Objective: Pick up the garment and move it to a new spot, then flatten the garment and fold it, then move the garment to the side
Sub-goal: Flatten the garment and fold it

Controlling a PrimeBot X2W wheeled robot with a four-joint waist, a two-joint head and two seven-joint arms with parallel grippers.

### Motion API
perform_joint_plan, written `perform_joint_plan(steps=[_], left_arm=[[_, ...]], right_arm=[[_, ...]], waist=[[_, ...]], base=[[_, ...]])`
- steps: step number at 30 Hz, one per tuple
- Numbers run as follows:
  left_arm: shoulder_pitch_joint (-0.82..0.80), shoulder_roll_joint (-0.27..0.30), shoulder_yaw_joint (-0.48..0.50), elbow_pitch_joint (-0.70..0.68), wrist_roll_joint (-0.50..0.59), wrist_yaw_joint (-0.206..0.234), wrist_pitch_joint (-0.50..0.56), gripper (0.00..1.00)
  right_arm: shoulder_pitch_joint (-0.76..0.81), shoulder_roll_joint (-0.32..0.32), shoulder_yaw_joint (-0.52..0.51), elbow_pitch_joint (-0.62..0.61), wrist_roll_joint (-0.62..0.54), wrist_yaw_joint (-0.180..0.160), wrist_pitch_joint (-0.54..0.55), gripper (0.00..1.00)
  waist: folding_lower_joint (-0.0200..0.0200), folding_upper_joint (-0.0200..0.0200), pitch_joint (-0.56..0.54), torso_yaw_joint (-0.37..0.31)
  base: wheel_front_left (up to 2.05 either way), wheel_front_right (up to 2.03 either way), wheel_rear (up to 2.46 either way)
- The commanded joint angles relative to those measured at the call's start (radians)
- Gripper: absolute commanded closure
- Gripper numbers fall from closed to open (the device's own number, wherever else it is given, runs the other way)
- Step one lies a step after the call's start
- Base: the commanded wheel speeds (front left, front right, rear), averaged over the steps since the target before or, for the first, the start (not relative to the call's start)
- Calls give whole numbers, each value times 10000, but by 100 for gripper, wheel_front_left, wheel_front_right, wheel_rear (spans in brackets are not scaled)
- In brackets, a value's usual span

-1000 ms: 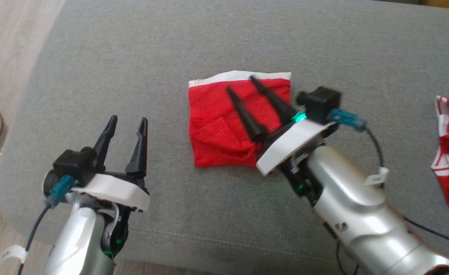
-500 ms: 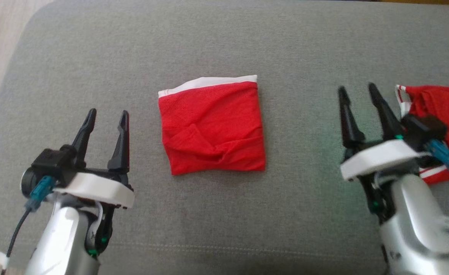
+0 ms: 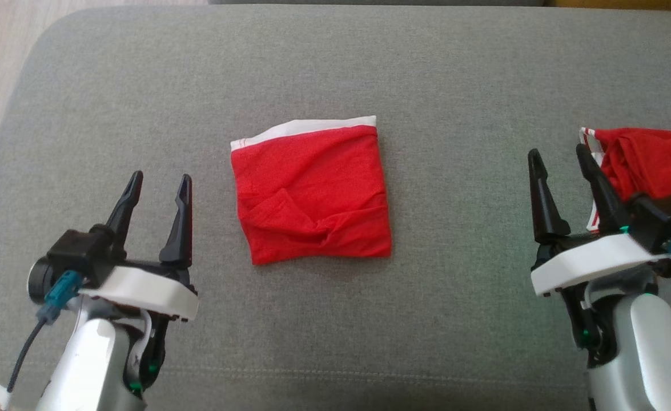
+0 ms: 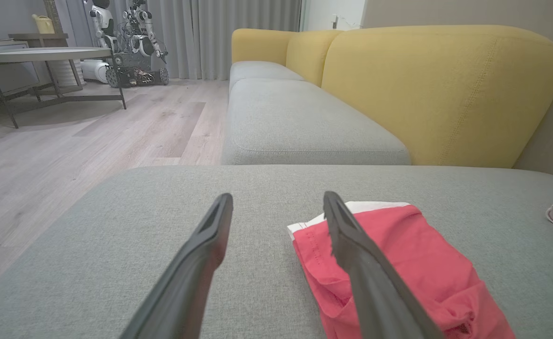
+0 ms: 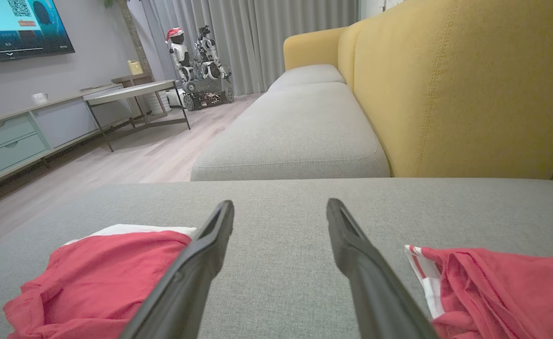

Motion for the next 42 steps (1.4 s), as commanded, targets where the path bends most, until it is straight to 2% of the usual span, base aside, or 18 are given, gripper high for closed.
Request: perform_joint_plan(steps=[1,9,10,11,12,13,16,19,23,29,35,42], left_arm=[[-228,273,360,-357,18,45,40,0],[-235,292,272,-345,-8,78,41,0],[-236,292,261,-343,-12,83,39,0],[-239,291,248,-344,-16,86,36,0],[-245,292,237,-344,-21,87,34,0],[-256,291,222,-340,-24,84,29,0],[-292,278,166,-309,-32,74,12,0],[-352,254,103,-293,-42,57,-3,0],[-540,209,33,-247,-69,5,-48,0],[-918,20,-154,-94,-92,-113,-166,0],[-1150,-105,-230,82,-112,-191,-287,0],[-1214,-177,-212,305,-136,-215,-401,0]], right_arm=[[-87,36,171,-493,-33,-9,37,0],[29,36,89,-759,7,-9,201,0],[36,37,78,-765,19,-9,216,6],[42,37,71,-765,48,-9,234,54],[42,37,49,-763,45,-9,244,88],[38,37,21,-753,50,-9,250,100],[-84,37,133,-622,71,-9,326,100],[-486,37,692,-276,157,-9,420,100],[-1332,37,2040,708,433,-9,521,100],[-2710,37,4158,3002,1341,-9,290,100],[-3729,37,5640,4759,2345,-9,-74,100],[-4400,37,7631,5822,3852,-9,-296,100]], waist=[[0,0,4,25],[0,0,10,121],[0,0,5,133],[0,0,3,150],[0,0,4,168],[0,0,2,196],[0,0,-13,302],[0,0,48,450],[0,0,247,725],[0,0,637,1291],[0,0,885,1588],[0,0,944,1652]], base=[[0,0,0],[0,0,0],[0,0,0],[0,0,0],[0,0,0],[0,0,0],[0,0,0],[0,0,0],[0,0,0],[0,0,0],[0,0,0],[0,0,0]])
